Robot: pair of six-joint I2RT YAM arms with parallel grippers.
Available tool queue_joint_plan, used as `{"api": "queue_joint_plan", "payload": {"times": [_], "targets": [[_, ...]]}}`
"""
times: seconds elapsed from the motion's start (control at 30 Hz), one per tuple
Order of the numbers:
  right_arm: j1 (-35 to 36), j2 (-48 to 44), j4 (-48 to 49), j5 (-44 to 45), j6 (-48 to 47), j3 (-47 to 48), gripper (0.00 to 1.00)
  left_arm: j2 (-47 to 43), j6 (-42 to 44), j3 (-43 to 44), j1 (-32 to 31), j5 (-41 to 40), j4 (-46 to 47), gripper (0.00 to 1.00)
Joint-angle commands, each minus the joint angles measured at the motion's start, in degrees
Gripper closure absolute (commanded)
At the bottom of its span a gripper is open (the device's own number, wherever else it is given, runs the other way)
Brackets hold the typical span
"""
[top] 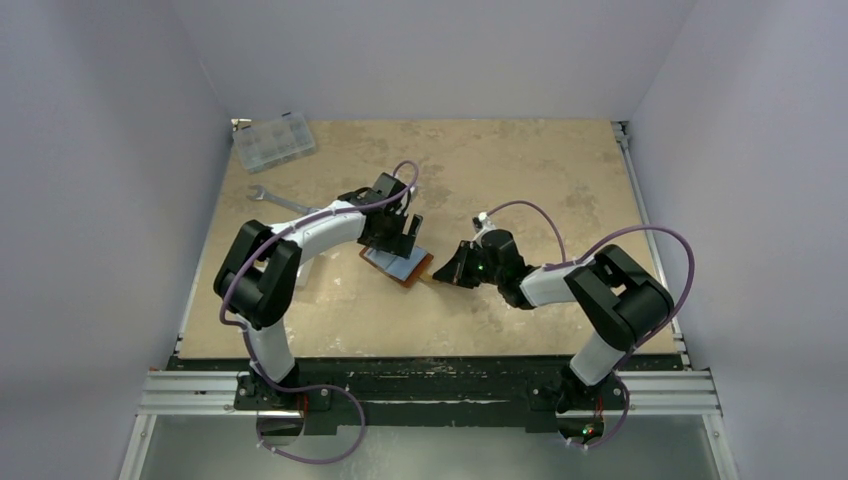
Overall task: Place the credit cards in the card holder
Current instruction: Open the card holder at the center of the board.
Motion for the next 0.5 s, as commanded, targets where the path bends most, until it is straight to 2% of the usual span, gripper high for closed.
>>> {"api": "queue_joint_plan", "payload": {"times": [0.0,0.17,0.4,0.47], "targets": [[0.30,0.89,0.65,-1.32,-1.23,2.03,1.00,1.45,-0.32,-1.13,0.05,1.00,1.53,0.20],[0.30,1.43,0.70,-1.59,-1.38,2.34,1.00,1.26,-1.13,-1.32,0.05,9.55,2.43,0.21],[0.35,2.19,1.51,-1.88,-1.38,2.02,1.00,-3.15,-10.77,-5.93,0.71,36.43,13.00,0.23],[0.35,2.62,1.81,-2.11,-1.34,1.99,1.00,-4.21,-14.91,-7.43,0.66,41.23,16.94,0.23]]}}
